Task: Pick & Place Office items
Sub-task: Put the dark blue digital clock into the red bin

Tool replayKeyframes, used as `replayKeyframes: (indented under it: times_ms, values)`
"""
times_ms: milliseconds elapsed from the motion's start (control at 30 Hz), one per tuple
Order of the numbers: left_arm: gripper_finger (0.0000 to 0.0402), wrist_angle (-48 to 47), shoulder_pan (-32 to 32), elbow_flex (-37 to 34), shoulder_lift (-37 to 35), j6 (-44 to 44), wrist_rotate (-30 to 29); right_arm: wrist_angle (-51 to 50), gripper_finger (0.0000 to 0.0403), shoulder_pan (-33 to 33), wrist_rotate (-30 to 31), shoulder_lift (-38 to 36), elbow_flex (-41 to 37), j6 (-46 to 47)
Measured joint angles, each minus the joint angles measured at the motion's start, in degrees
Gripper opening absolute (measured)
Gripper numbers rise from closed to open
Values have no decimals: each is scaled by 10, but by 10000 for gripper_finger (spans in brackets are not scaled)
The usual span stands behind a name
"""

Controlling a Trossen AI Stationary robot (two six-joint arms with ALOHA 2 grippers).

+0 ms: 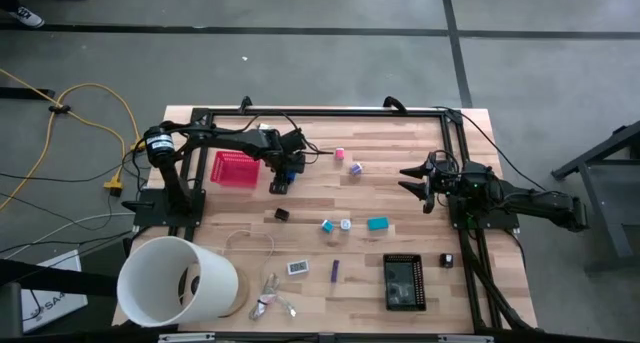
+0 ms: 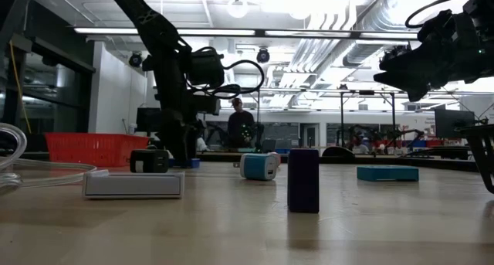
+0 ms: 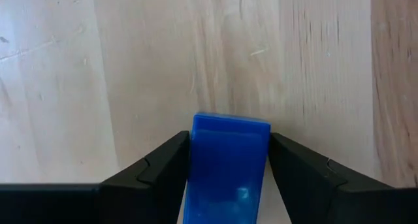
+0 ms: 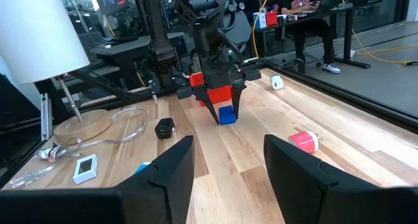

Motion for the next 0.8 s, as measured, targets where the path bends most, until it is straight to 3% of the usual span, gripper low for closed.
replayKeyframes:
  times_ms: [300, 800]
  values:
    - [158, 1, 0, 0, 0, -2, -1, 0, 172, 0, 0, 0, 0, 0]
    - [159, -5, -10, 12, -2, -5, -8, 0, 172, 0, 0, 0, 0, 0]
